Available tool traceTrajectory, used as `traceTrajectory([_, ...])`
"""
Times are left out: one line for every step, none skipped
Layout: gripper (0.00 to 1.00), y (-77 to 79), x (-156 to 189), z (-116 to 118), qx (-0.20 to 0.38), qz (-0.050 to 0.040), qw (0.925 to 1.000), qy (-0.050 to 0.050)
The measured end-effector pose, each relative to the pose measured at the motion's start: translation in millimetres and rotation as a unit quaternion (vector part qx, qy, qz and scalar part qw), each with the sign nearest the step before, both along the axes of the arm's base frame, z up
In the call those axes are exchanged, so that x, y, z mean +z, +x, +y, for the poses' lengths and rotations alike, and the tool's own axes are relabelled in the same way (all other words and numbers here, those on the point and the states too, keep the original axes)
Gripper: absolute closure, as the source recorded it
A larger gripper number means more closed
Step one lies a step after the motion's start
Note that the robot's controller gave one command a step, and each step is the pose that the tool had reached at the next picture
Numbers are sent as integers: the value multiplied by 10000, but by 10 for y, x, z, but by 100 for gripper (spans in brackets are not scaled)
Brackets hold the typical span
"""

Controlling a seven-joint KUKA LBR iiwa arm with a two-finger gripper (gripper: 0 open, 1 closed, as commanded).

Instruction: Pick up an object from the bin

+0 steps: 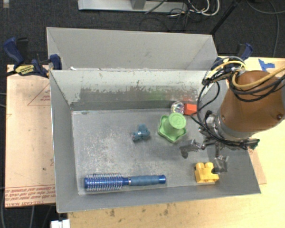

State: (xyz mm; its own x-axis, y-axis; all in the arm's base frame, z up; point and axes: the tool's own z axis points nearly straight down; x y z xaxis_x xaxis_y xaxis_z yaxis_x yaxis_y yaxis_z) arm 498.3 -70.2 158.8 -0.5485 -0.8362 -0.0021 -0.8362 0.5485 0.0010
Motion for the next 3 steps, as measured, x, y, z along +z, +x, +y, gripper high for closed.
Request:
traceTrajectory([0, -155, -668, -548, 38, 31, 10000, 2])
traceTrajectory([100, -132, -634, -527, 67, 1, 10000, -1])
traceTrajectory([100, 324, -884, -463, 64, -15, 10000, 40])
